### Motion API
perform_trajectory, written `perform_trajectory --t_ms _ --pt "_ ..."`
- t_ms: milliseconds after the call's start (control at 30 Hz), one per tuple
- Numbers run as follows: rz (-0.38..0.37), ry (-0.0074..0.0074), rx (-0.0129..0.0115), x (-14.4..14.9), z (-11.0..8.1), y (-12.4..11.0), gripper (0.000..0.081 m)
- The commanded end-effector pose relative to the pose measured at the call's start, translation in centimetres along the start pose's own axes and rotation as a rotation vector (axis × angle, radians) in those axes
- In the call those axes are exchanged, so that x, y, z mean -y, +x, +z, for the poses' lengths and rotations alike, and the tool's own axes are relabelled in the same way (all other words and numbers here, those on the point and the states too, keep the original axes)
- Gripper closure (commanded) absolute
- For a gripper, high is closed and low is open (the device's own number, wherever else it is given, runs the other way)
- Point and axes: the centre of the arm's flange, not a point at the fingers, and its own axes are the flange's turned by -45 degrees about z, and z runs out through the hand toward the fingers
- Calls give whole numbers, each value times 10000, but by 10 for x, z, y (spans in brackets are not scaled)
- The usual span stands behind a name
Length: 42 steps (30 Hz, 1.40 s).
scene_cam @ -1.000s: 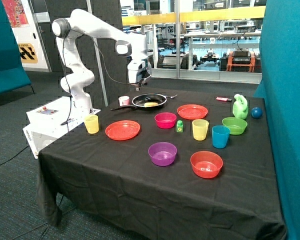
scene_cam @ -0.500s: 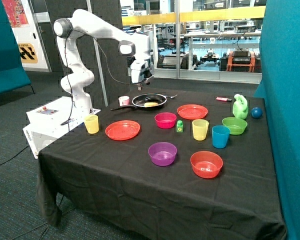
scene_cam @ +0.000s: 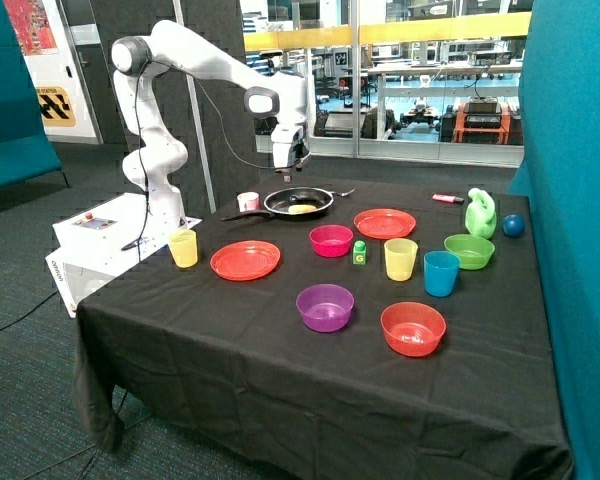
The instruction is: Serve the vegetables in different plates
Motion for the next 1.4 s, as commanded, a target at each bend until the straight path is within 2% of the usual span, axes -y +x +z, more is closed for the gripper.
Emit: perform_trajectory --t_ms 0,167,333,467,967,1167,1367 --pt "-1318 47 -91 41 13 -9 386" --pt "-1841 44 -92 56 18 -13 370" --pt "-1998 44 -92 67 25 -22 333" --pt "-2187 43 -93 75 32 -30 276" --pt "-2091 43 -93 90 63 -58 140" --pt "-2023 44 -92 95 70 -56 117" --pt "-2324 42 -93 109 80 -60 106"
